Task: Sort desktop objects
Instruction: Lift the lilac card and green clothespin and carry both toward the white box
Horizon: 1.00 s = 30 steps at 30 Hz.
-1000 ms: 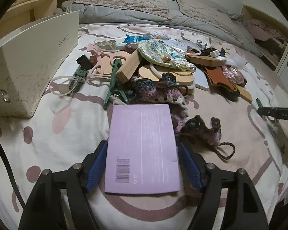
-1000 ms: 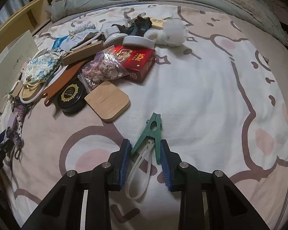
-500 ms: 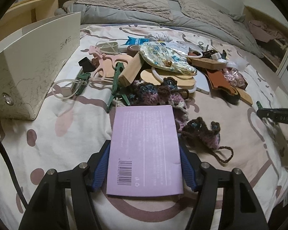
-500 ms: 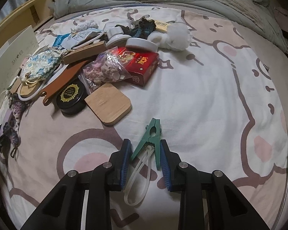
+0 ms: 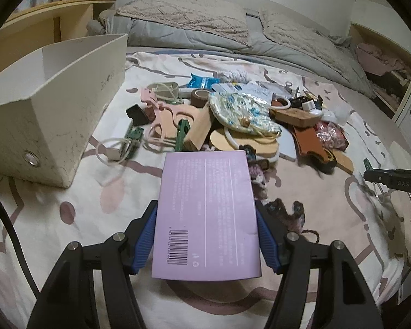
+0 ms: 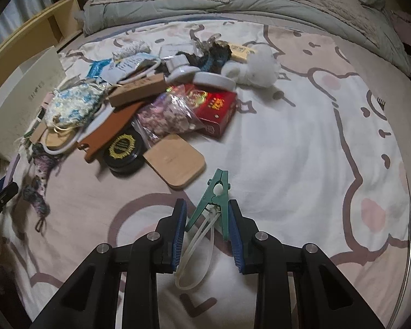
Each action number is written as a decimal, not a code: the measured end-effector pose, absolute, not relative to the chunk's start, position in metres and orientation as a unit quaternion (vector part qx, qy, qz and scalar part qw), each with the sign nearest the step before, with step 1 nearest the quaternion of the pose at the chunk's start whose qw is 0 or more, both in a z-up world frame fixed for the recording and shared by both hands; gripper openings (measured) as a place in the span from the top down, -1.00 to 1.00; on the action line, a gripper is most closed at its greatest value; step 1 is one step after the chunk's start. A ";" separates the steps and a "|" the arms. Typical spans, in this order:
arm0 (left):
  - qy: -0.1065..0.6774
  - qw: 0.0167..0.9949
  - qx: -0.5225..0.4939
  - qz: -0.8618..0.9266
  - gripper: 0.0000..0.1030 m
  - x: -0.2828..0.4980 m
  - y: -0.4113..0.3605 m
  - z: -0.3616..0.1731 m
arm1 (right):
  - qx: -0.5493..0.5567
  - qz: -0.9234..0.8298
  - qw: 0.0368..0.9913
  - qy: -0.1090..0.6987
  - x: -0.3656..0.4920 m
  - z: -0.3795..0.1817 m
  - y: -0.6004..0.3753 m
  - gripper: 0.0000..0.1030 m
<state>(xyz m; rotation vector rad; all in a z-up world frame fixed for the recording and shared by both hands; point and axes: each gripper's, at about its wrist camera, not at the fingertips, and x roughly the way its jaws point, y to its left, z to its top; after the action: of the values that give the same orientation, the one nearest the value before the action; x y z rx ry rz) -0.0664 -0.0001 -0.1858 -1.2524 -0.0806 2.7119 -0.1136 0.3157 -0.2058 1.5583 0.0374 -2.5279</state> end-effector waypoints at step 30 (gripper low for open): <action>-0.018 0.047 -0.333 0.942 -0.27 -0.083 -0.028 -0.102 | 0.422 -0.896 0.138 -0.013 -0.123 -0.101 0.257 0.41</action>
<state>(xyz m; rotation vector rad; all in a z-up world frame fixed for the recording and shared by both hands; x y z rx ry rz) -0.0826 -0.0282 -0.1018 -1.0162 -0.0550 2.8734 -0.1235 0.2570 -0.1013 1.2223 -0.0368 -2.5917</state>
